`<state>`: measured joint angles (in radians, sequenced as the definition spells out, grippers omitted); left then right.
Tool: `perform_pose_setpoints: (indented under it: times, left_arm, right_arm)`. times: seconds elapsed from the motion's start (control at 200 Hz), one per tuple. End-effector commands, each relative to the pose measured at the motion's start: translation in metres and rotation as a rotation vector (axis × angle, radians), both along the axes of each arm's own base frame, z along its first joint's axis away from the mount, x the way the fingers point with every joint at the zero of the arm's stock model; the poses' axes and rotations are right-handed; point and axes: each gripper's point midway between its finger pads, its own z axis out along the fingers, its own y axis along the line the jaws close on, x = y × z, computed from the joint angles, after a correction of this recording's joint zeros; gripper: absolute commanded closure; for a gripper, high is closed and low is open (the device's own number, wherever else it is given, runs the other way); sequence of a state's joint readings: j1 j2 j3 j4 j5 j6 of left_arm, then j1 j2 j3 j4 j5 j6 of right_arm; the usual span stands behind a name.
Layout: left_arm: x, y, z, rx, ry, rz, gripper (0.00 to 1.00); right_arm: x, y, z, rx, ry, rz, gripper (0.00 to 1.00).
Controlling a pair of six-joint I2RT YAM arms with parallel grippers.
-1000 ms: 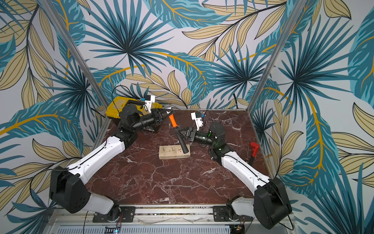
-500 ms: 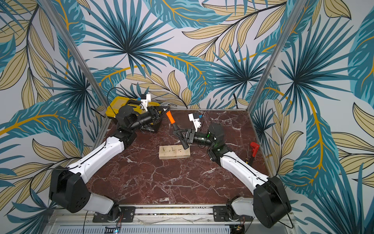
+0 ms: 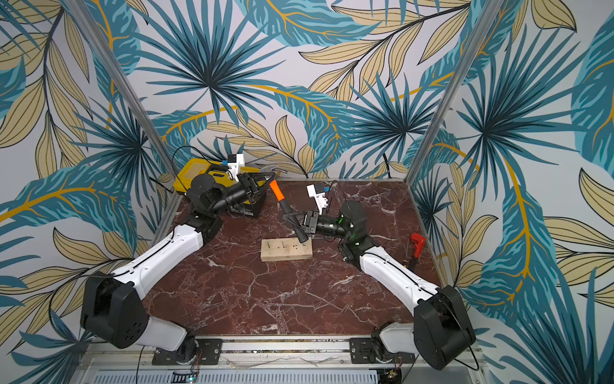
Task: Use a claw hammer to pull out a nail
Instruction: Pick up the hammer at the center of the board.
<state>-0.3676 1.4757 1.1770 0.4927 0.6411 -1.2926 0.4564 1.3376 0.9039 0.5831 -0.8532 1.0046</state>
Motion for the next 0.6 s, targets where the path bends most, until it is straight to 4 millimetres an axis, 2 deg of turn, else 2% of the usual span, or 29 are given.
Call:
perform_pose_setpoints:
  times: [0.0,0.08,0.24,0.38,0.471,0.581,0.591]
  left_arm:
    - [-0.008,0.01,0.02,-0.039,-0.082,0.016,0.5]
    - [-0.007,0.013,0.013,-0.032,-0.068,0.027,0.4]
    - [-0.01,0.022,-0.006,-0.011,-0.047,0.06,0.33]
    - [-0.008,0.041,-0.041,0.019,0.01,0.127,0.29]
    - [-0.009,0.05,-0.058,0.037,0.038,0.138,0.28]
    - [-0.011,0.054,-0.065,0.052,0.046,0.106,0.27]
    - [-0.012,0.055,-0.065,0.054,0.045,0.099,0.27]
  right_arm:
    - [0.004,-0.002,0.008,-0.024,-0.044,-0.038,1.0]
    - [0.003,-0.006,0.013,-0.046,-0.067,-0.061,1.0]
    - [0.005,-0.019,0.013,-0.15,-0.076,-0.134,1.0]
    - [0.007,-0.038,0.019,-0.174,-0.075,-0.19,1.0]
    - [0.004,-0.044,0.013,-0.247,-0.055,-0.205,1.0]
    - [-0.004,-0.049,0.004,-0.329,-0.027,-0.188,1.0]
    - [-0.006,-0.051,-0.001,-0.347,-0.002,-0.183,1.0]
